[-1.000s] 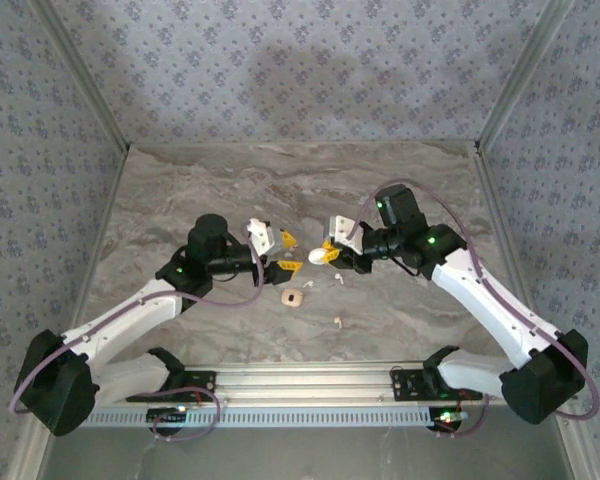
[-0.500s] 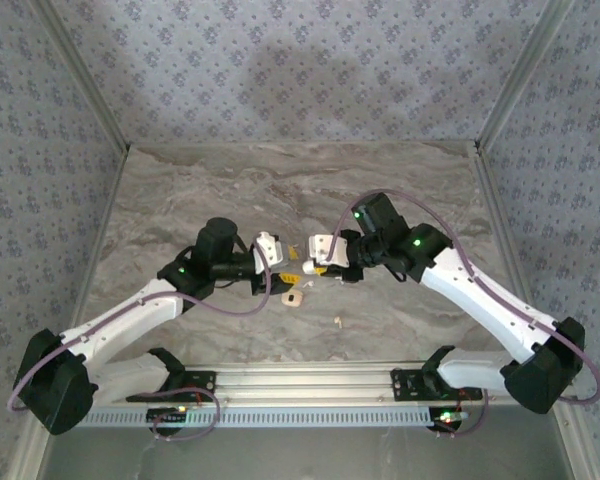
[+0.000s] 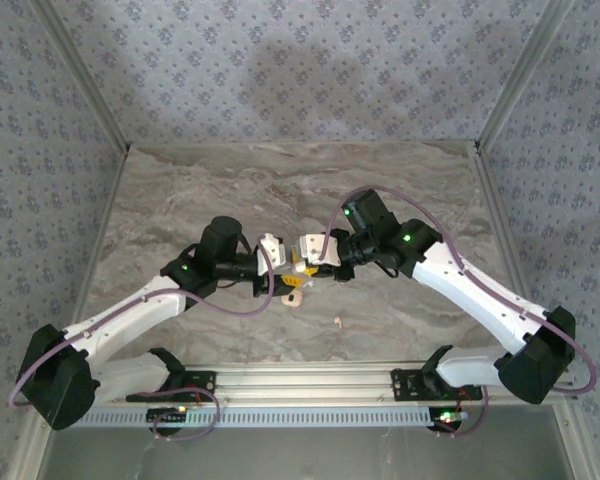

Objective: Insert the wireless bluetooth earbuds into the charging case

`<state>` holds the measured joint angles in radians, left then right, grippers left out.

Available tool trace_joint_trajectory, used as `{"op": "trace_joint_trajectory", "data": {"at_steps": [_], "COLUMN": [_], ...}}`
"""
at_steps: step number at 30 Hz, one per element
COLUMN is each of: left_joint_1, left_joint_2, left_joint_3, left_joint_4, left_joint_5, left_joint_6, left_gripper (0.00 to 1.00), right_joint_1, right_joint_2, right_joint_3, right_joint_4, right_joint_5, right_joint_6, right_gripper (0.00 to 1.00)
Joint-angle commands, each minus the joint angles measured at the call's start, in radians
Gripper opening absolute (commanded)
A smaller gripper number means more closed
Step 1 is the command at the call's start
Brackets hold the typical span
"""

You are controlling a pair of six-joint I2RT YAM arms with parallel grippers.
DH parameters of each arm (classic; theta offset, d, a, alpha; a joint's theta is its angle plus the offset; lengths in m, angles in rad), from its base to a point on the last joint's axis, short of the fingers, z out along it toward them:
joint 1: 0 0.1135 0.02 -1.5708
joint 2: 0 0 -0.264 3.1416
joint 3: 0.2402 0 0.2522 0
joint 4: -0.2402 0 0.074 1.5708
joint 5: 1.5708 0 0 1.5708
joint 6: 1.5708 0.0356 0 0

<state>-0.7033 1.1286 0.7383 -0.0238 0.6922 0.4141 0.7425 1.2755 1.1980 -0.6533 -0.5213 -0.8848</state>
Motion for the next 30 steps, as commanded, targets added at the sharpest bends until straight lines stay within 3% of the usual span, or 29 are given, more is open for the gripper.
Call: {"op": "trace_joint_trajectory", "data": {"at_steps": [1,4,11,20,22,25,30], "left_joint_1": [-0.007,-0.009,-0.009,-0.009,-0.009,-0.009,-0.010], "left_joint_2": [0.006,0.008,-0.002,-0.005,-0.004,-0.004,-0.006], "left_joint_3": [0.029,0.032,0.030,0.028,0.029,0.026,0.024], "left_joint_4": [-0.013,-0.013,-0.002,0.005,0.004,0.004,0.005], "left_joint_5": [0.045,0.056,0.066,0.072,0.072,0.072,0.076], "left_joint_6": [0.026,0.027,0.020,0.012,0.012,0.012,0.012], "left_gripper": [0.43,0.36,0.35,0.17,0.16,0.16,0.15], "right_joint_1": [0.006,0.007,0.008,0.008,0.006,-0.005,-0.059], "right_joint_2": [0.004,0.005,0.011,0.024,0.025,0.017,-0.002], "right_joint_3": [0.032,0.034,0.035,0.034,0.032,0.024,0.006], "right_joint_4": [0.004,0.001,-0.017,-0.029,-0.029,-0.008,0.048], "right_joint_5": [-0.038,-0.040,-0.031,-0.019,-0.019,-0.017,-0.076], "right_joint_6": [-0.022,-0.023,-0.026,-0.018,-0.011,0.008,0.082], "right_gripper": [0.17,0.17,0.17,0.17,0.20,0.32,0.33]}}
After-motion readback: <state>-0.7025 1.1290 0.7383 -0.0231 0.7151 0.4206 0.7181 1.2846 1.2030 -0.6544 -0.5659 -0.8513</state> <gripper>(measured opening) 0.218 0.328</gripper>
